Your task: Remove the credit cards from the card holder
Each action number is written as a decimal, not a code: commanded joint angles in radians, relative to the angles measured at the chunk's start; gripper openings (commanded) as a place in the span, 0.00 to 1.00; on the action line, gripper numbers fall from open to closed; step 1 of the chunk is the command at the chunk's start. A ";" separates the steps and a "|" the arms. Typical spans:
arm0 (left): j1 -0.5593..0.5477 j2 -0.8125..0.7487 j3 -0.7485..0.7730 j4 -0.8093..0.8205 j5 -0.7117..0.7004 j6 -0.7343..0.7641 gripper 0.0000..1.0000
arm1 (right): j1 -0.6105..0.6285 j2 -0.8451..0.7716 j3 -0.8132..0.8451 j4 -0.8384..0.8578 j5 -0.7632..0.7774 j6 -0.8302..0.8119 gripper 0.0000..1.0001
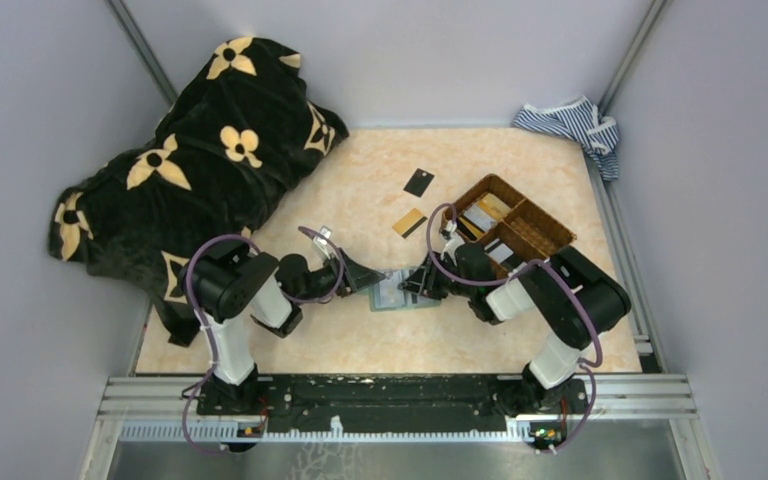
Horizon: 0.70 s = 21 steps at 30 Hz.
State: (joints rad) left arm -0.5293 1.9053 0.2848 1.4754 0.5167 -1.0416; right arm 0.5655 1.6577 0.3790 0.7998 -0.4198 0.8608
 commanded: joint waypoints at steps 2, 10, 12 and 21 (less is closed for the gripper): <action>-0.008 -0.038 0.035 -0.089 -0.005 0.064 0.62 | 0.017 -0.018 -0.002 0.048 0.005 -0.002 0.30; -0.012 -0.018 0.018 -0.098 -0.017 0.073 0.62 | 0.017 -0.013 -0.004 0.053 0.002 -0.009 0.31; -0.013 -0.025 0.017 -0.109 -0.012 0.079 0.62 | 0.018 -0.013 -0.002 0.059 -0.001 -0.008 0.31; -0.018 -0.013 0.042 -0.156 -0.006 0.101 0.62 | 0.018 0.015 0.010 0.050 -0.008 -0.011 0.31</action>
State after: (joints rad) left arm -0.5373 1.8851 0.3138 1.3598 0.5091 -0.9722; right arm 0.5739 1.6730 0.3790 0.8154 -0.4206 0.8608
